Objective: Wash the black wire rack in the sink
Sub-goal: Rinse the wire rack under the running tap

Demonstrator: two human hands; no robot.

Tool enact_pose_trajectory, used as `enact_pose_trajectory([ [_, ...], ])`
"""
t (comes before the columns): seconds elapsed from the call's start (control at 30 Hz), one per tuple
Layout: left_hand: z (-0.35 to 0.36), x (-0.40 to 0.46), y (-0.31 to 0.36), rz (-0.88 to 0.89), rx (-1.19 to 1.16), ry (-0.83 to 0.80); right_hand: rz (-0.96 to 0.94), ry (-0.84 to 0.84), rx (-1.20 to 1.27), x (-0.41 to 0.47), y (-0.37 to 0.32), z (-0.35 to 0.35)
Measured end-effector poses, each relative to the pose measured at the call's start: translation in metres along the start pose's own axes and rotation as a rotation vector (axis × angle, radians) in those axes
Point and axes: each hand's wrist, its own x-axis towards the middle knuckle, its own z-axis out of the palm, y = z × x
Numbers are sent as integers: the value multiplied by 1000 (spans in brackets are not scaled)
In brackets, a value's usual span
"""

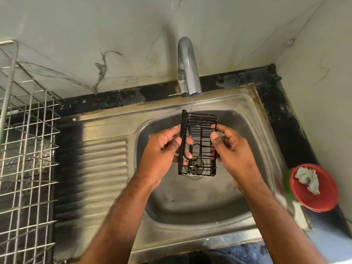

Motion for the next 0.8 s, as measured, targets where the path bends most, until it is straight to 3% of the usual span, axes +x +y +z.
enact_pose_trajectory([
  [0.8,-4,-6,-2,-13,-31,35,-26,-14,-57,-4,-9,1],
])
